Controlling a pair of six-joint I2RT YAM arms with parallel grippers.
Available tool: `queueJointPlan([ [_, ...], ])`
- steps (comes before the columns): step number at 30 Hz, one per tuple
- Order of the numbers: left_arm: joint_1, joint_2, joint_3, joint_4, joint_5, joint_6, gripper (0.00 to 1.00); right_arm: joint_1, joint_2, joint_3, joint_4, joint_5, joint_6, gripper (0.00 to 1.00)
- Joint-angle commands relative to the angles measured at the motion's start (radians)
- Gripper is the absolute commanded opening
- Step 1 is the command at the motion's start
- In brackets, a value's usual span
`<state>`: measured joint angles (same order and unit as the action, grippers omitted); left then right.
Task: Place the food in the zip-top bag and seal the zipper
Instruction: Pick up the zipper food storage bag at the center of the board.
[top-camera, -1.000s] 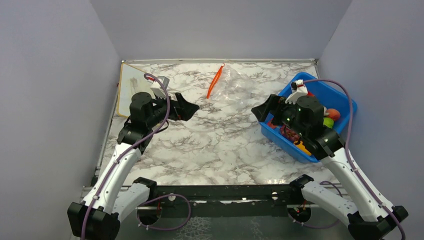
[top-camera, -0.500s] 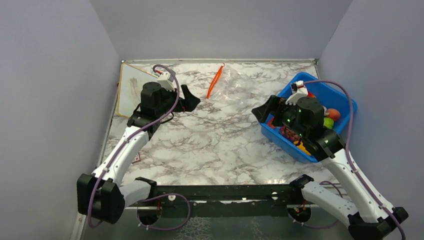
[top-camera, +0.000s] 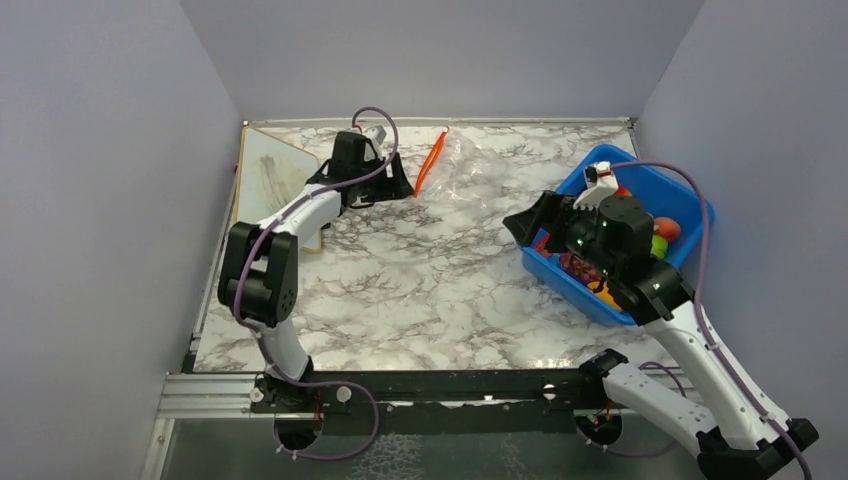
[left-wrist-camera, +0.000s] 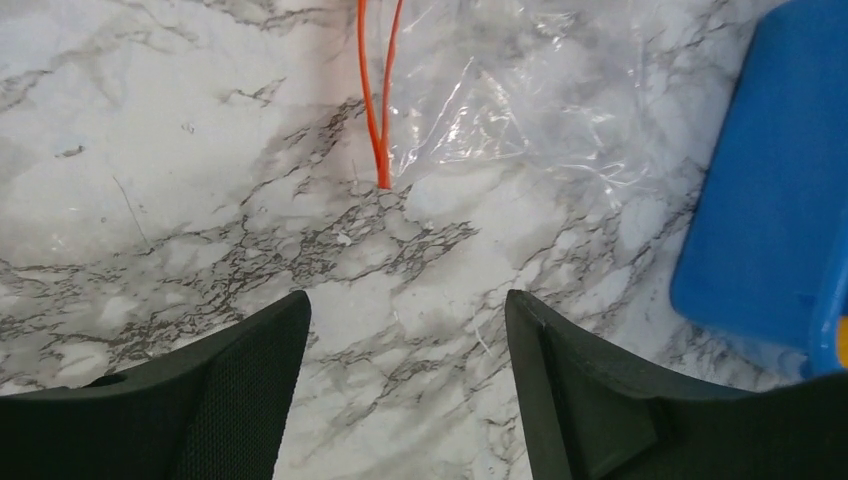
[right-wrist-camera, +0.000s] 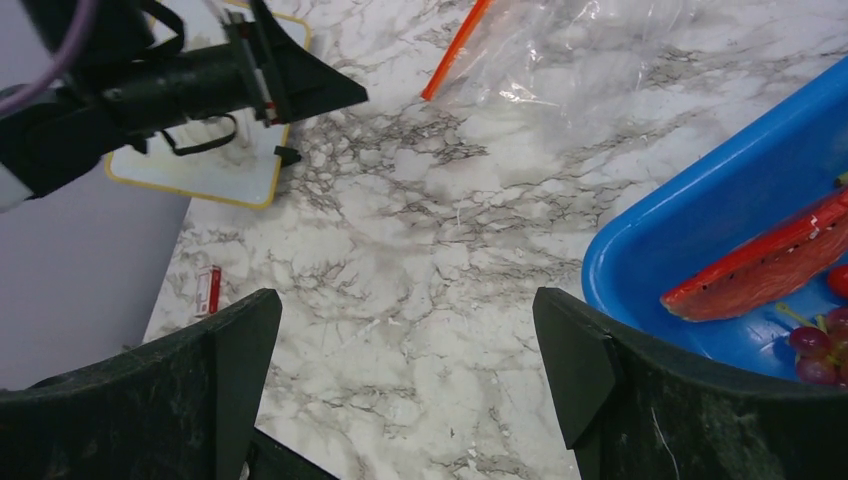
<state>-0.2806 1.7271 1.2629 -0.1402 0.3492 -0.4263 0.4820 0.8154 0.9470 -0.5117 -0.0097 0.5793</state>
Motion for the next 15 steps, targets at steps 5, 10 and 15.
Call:
queueJointPlan([
  [5, 0.005, 0.247, 0.119, 0.175, 0.133, -0.098, 0.45, -0.006, -0.072, -0.027, 0.099, -0.115, -0.015, 0.97],
  [10, 0.0, 0.329, 0.152, 0.244, 0.164, -0.127, 0.5, -0.007, -0.089, -0.024, 0.091, -0.127, -0.016, 0.96],
  [15, -0.001, 0.377, 0.144, 0.313, 0.189, -0.145, 0.49, -0.006, -0.097, -0.025, 0.087, -0.126, -0.016, 0.95],
])
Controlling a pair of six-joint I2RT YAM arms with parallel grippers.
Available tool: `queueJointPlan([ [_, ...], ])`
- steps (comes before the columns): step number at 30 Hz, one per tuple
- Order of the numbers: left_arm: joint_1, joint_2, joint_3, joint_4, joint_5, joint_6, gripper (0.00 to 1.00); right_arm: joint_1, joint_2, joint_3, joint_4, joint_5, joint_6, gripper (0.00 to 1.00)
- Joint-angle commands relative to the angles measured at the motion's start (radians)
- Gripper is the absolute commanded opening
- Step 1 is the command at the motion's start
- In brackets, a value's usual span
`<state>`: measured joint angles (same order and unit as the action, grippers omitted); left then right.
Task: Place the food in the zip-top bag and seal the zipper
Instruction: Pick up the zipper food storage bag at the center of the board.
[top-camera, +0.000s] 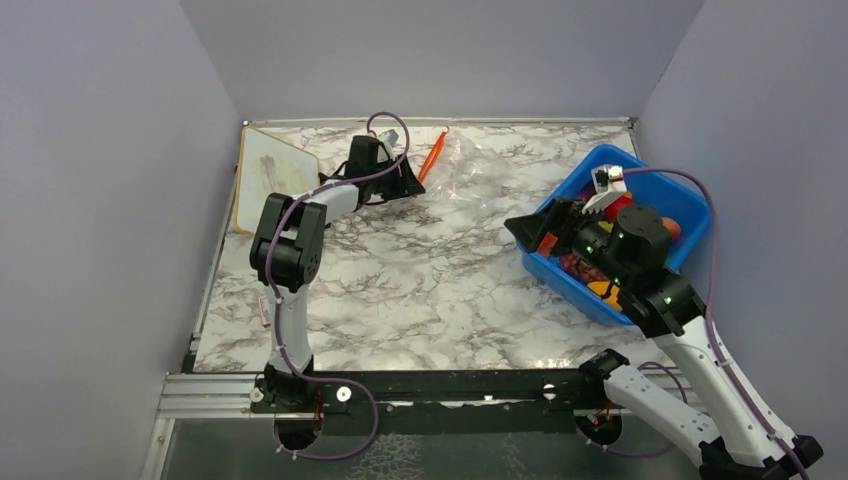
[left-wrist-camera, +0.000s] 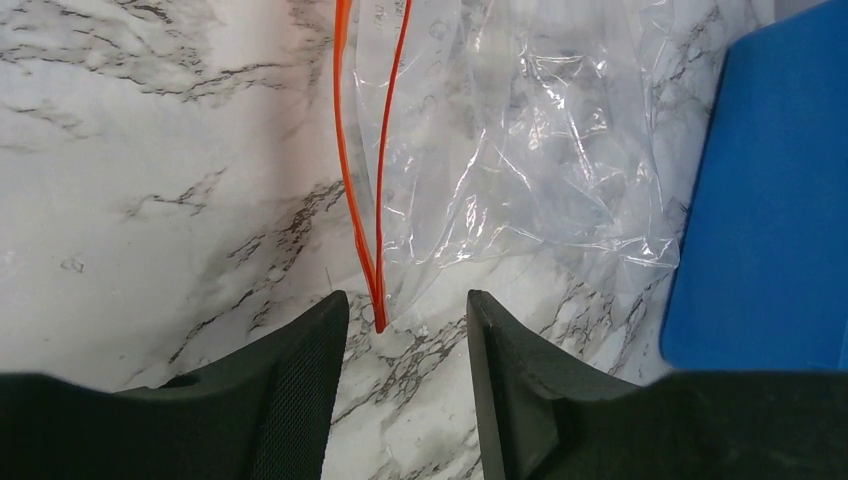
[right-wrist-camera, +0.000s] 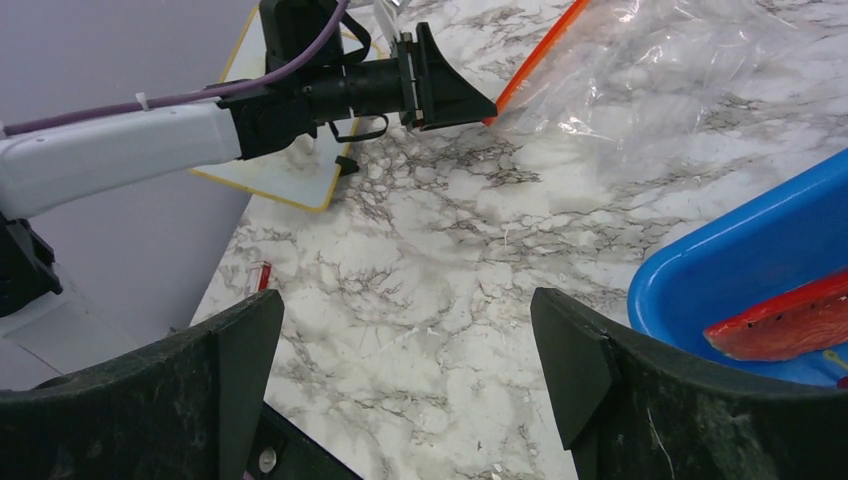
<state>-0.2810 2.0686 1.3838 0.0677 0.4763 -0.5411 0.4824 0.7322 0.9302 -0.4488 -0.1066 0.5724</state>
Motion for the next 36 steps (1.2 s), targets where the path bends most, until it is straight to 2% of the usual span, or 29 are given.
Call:
queueJointPlan([
  [1, -0.001, 0.042, 0.02, 0.123, 0.073, -0.037, 0.48, -0.007, -0.014, -0.008, 0.022, -0.031, -0.008, 0.95],
  [5, -0.001, 0.057, 0.025, 0.142, 0.096, -0.049, 0.38, -0.007, -0.014, -0.007, 0.022, -0.036, -0.002, 0.95],
  [10, -0.001, 0.071, 0.022, 0.172, 0.123, -0.082, 0.34, -0.007, -0.018, -0.02, 0.025, -0.042, 0.012, 0.94],
  [16, -0.001, 0.067, 0.019, 0.178, 0.141, -0.121, 0.01, -0.008, -0.013, -0.025, 0.009, -0.045, 0.024, 0.93],
  [26, -0.001, -0.056, -0.014, 0.066, 0.105, -0.084, 0.0, -0.007, -0.012, -0.048, -0.007, -0.061, 0.061, 0.91],
  [36, -0.001, -0.238, -0.173, -0.012, 0.026, -0.051, 0.0, -0.007, 0.026, -0.067, -0.001, -0.112, 0.108, 0.86],
])
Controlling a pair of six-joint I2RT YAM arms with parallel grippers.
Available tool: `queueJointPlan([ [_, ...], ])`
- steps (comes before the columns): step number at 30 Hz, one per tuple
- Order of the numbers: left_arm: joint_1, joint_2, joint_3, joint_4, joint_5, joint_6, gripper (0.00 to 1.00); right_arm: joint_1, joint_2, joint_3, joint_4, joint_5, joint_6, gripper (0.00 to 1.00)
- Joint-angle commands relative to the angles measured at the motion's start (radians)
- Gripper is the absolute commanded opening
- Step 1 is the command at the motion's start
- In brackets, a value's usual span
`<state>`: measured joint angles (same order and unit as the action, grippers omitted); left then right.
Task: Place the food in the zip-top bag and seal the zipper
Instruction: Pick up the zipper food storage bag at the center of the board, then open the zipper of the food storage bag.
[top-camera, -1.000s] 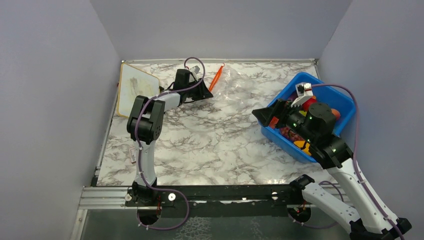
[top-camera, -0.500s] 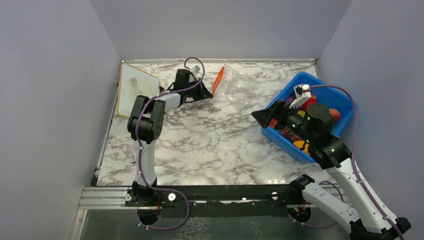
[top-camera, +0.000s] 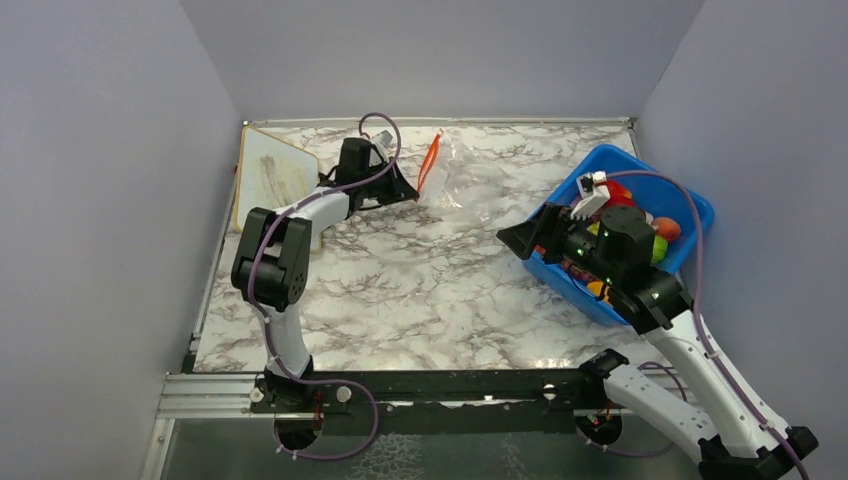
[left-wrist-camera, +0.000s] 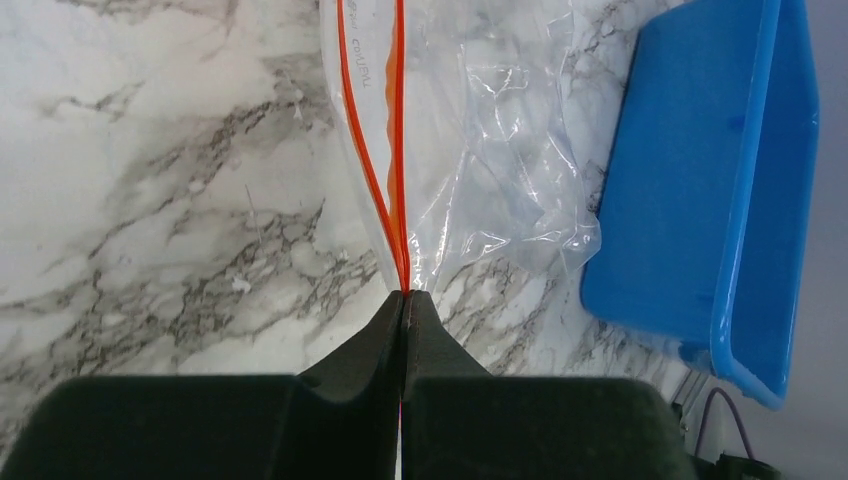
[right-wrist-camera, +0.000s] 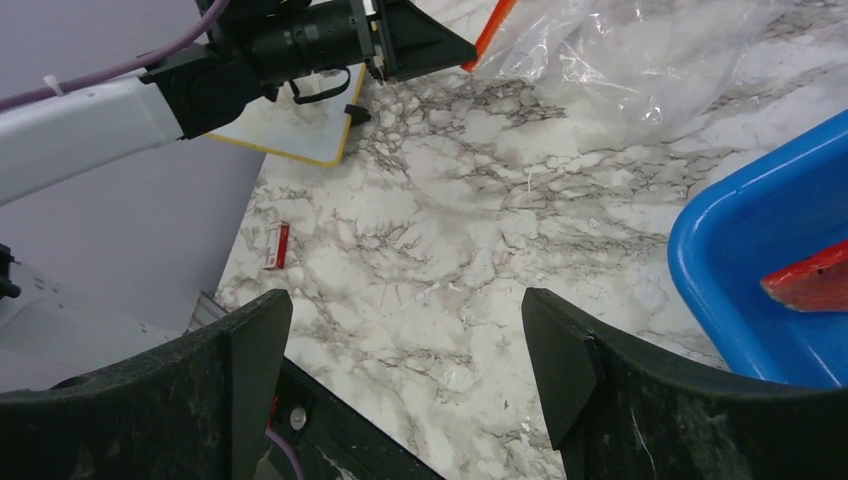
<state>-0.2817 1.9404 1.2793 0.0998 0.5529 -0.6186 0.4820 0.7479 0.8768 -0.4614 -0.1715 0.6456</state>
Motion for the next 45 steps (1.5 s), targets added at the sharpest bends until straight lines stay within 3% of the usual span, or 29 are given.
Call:
queueJointPlan([
  [1, -0.002, -0.139, -0.089, -0.047, -0.053, 0.029, 0.0, -0.007, 0.016, -0.017, 0.012, -0.048, 0.042, 0.85],
  [12, -0.048, -0.552, -0.297, -0.112, -0.094, 0.171, 0.0, -0.005, 0.132, -0.008, 0.079, -0.108, 0.143, 0.56],
  [25, -0.109, -0.936, -0.432, -0.18, -0.126, 0.407, 0.0, 0.053, 0.357, 0.097, 0.174, -0.075, 0.246, 0.54],
  [31, -0.148, -1.004, -0.472, -0.183, -0.127, 0.472, 0.0, 0.124, 0.463, 0.16, 0.236, -0.034, 0.298, 0.55],
  [45, -0.219, -0.954, -0.464, -0.236, -0.113, 0.505, 0.0, 0.166, 0.729, 0.336, 0.279, 0.01, 0.301, 0.57],
])
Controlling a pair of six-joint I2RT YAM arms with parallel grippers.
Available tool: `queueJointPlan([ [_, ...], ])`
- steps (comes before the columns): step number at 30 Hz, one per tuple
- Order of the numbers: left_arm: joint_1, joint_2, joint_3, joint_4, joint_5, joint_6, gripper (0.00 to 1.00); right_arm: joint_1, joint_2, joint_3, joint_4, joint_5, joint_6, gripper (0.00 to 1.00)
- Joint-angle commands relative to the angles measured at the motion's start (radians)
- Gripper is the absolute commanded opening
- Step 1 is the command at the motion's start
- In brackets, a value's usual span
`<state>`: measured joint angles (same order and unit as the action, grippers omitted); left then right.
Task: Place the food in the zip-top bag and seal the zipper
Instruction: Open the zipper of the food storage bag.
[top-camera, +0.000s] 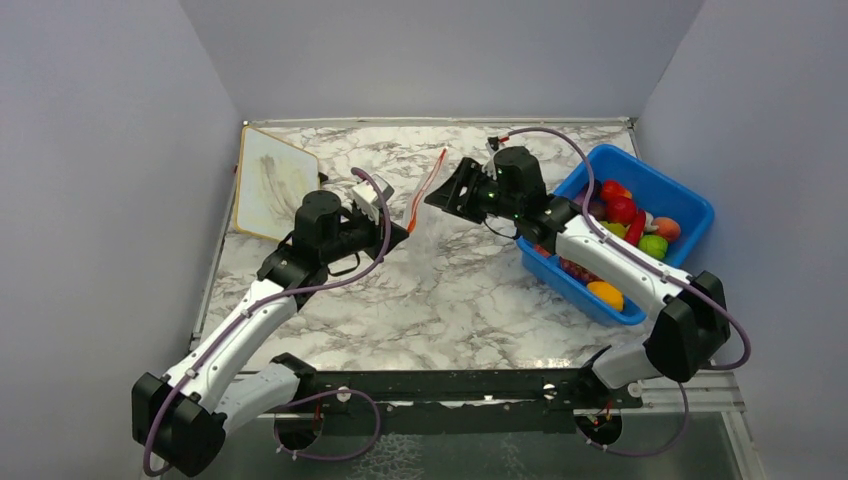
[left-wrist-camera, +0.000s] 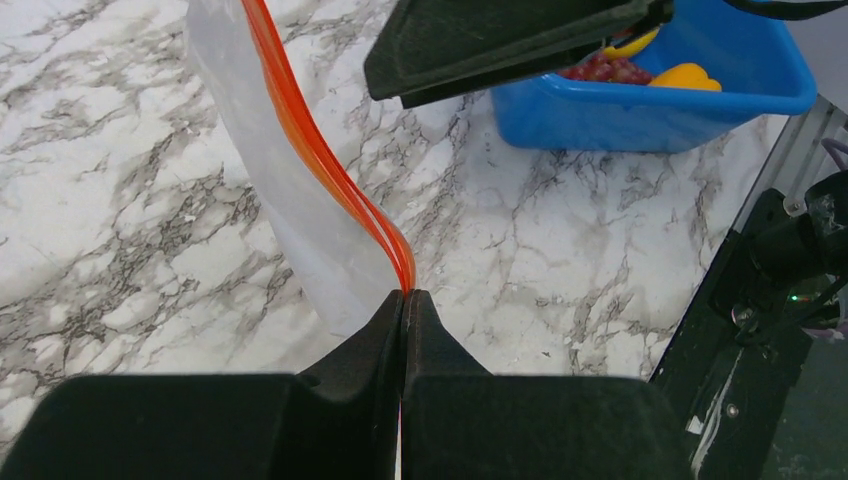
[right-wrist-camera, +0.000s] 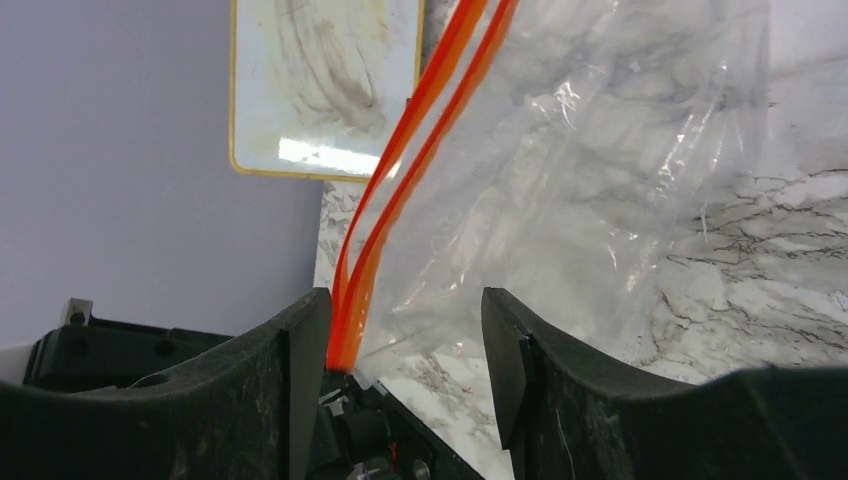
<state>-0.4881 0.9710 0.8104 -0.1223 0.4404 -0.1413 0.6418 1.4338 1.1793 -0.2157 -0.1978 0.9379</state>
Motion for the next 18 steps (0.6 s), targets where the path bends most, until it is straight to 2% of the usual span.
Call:
queueJointPlan([
  [1, -0.016, 0.019, 0.004, -0.018, 0.003, 0.029, 0.0, 0.007, 0.053, 0.033, 0.04, 0.037, 0.014, 0.56],
  [18, -0.036, 0.036, 0.006, -0.019, 0.045, 0.038, 0.0, 0.007, 0.162, 0.045, 0.127, 0.03, 0.082, 0.51],
])
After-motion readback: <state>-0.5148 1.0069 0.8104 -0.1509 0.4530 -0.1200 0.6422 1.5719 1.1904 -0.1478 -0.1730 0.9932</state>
